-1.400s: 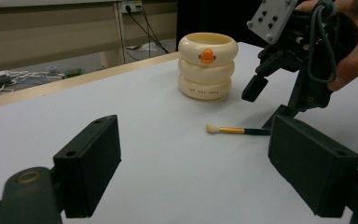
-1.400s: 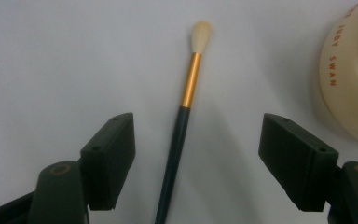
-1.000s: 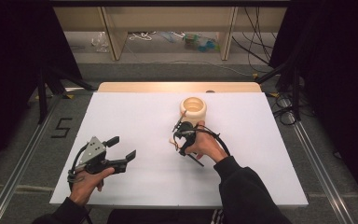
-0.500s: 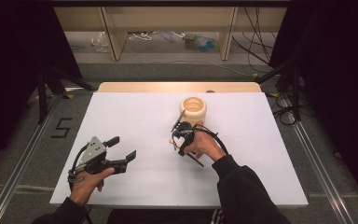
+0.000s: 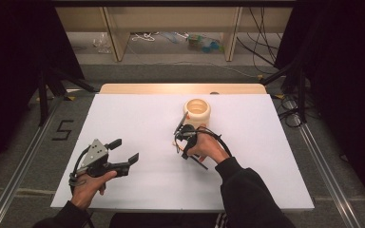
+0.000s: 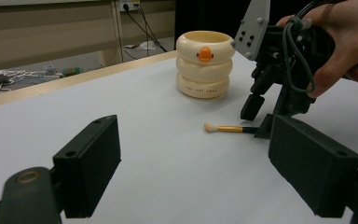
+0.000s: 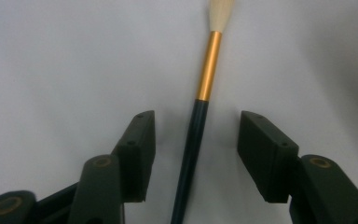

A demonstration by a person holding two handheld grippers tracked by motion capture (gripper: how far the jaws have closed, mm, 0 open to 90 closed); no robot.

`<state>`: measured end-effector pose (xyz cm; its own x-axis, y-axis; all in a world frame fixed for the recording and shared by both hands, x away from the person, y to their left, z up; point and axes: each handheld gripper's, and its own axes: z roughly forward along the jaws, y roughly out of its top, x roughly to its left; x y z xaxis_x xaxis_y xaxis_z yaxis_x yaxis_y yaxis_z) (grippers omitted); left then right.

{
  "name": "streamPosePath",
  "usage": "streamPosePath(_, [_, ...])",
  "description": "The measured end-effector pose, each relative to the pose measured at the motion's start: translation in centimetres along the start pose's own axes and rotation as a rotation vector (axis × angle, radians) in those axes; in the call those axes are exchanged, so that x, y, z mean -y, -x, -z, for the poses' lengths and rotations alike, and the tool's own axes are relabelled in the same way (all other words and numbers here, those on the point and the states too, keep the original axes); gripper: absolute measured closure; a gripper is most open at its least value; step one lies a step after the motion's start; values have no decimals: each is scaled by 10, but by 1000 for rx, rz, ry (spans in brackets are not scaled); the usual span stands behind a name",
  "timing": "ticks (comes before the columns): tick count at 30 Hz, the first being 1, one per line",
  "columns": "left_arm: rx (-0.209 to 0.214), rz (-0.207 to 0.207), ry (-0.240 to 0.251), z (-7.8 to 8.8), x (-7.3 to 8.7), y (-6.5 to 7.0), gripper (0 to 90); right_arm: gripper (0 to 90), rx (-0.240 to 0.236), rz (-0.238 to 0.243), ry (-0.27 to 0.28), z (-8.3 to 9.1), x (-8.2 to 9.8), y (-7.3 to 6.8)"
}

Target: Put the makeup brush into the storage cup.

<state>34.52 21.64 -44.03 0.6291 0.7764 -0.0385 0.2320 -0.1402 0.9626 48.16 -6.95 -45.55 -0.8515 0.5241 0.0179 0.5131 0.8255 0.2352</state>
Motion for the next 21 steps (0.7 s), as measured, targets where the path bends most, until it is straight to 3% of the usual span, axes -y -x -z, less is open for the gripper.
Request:
streamPosePath(8, [-2,-1,0,0,0,0,166,573,-1,-18,-22,-2,-1,1])
streamPosePath(14, [-2,6,3,0,0,0,166,639,9,14,-25,-2,-1,3])
streamPosePath(21, [-5,8,5,0,0,0,166,686,13,12,-33,-2,-2,1])
